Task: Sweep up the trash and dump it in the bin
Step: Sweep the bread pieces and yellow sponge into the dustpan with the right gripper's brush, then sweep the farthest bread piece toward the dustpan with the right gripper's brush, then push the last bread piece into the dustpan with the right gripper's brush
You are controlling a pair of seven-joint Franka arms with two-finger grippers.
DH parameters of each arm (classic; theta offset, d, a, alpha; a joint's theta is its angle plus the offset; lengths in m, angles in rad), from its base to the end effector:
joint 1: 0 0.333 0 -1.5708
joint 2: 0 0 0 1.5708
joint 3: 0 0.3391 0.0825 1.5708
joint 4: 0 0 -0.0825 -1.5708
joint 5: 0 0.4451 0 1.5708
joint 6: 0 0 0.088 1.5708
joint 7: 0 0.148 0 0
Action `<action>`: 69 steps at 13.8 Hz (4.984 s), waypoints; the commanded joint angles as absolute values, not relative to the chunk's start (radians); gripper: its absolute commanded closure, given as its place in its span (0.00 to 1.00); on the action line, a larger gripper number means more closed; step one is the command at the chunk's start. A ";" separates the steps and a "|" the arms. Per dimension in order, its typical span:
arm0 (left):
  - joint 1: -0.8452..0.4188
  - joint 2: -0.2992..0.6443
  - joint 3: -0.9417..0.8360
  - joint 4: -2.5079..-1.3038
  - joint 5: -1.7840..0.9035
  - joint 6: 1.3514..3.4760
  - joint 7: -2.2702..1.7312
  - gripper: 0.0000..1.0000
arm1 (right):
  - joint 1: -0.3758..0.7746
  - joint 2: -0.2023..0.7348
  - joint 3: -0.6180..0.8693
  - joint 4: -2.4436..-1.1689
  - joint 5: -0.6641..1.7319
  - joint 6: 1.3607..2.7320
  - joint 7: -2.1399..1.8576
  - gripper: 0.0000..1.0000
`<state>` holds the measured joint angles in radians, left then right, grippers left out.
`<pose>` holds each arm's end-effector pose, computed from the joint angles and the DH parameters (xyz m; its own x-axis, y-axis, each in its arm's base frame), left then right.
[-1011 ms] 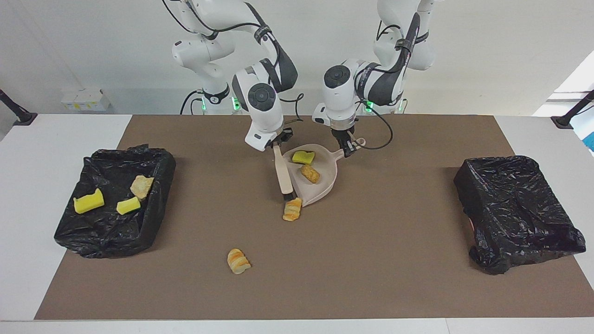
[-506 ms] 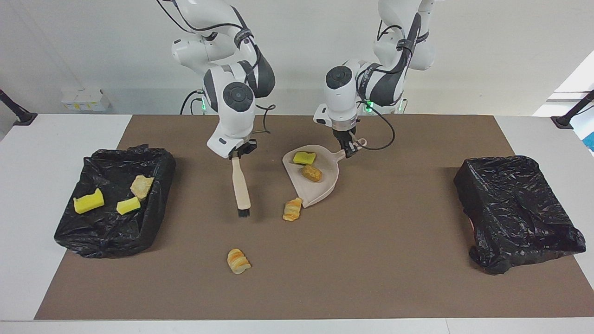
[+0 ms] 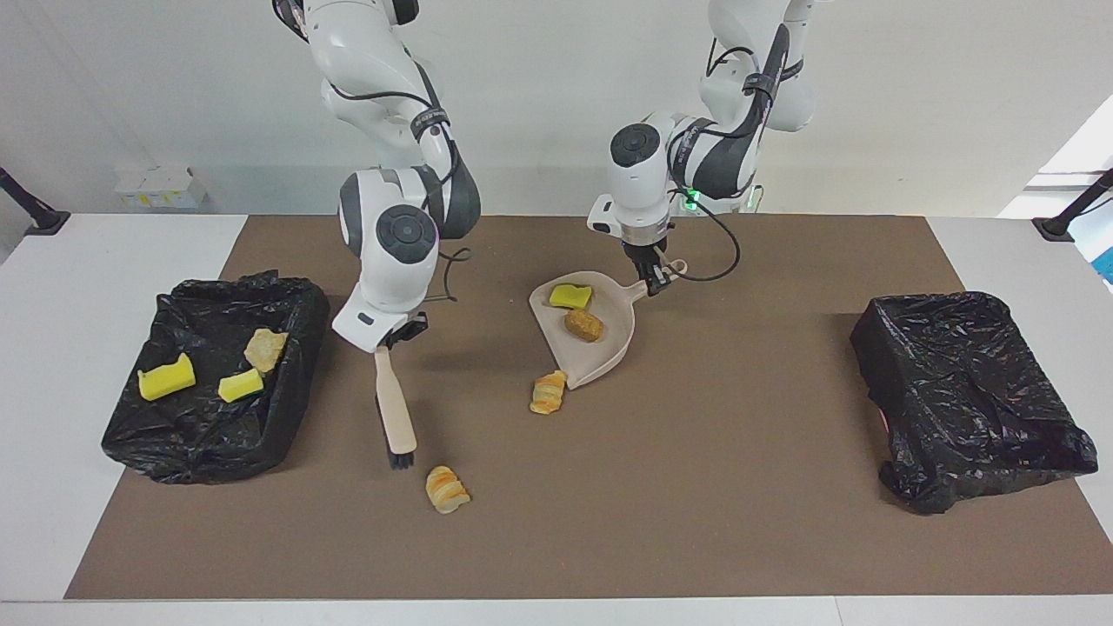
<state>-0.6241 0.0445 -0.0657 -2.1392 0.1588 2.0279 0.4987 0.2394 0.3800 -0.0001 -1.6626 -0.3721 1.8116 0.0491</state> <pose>0.4520 -0.3536 0.3207 0.2936 -0.9347 -0.2005 -0.9556 -0.2927 -0.0348 0.6828 0.1207 0.3318 0.9356 0.2703 -0.2273 0.3358 -0.8802 0.3354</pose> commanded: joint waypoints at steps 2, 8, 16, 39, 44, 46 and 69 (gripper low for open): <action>-0.626 0.021 -0.058 -2.164 0.161 2.043 0.500 1.00 | 0.227 0.553 0.009 -1.424 -0.407 1.802 -0.023 1.00; -0.626 0.021 -0.058 -2.164 0.161 2.043 0.500 1.00 | 0.238 0.678 0.017 -1.321 -0.526 1.853 -0.058 1.00; -0.624 0.021 -0.060 -2.163 0.161 2.051 0.500 1.00 | 0.259 0.623 0.066 -1.405 -0.514 1.833 -0.242 1.00; -0.520 0.028 -0.054 -2.171 0.161 2.037 0.492 1.00 | 0.363 0.434 0.321 -1.694 -0.192 1.772 -0.036 1.00; -0.492 0.040 -0.055 -2.169 0.161 2.072 0.521 1.00 | 0.339 0.407 0.319 -1.649 -0.173 1.677 -0.008 1.00; -0.492 0.041 -0.055 -2.171 0.161 2.091 0.595 1.00 | 0.293 0.374 0.321 -1.608 -0.170 1.579 -0.026 1.00; -0.468 0.044 -0.054 -2.174 0.169 2.121 0.871 1.00 | 0.321 0.123 0.308 -2.076 0.316 1.932 0.430 1.00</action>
<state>-0.4834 0.0539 -0.0502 -2.1557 0.1606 2.0927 0.8105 0.3514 0.1293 0.3084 -2.1018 0.3071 1.9958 0.4262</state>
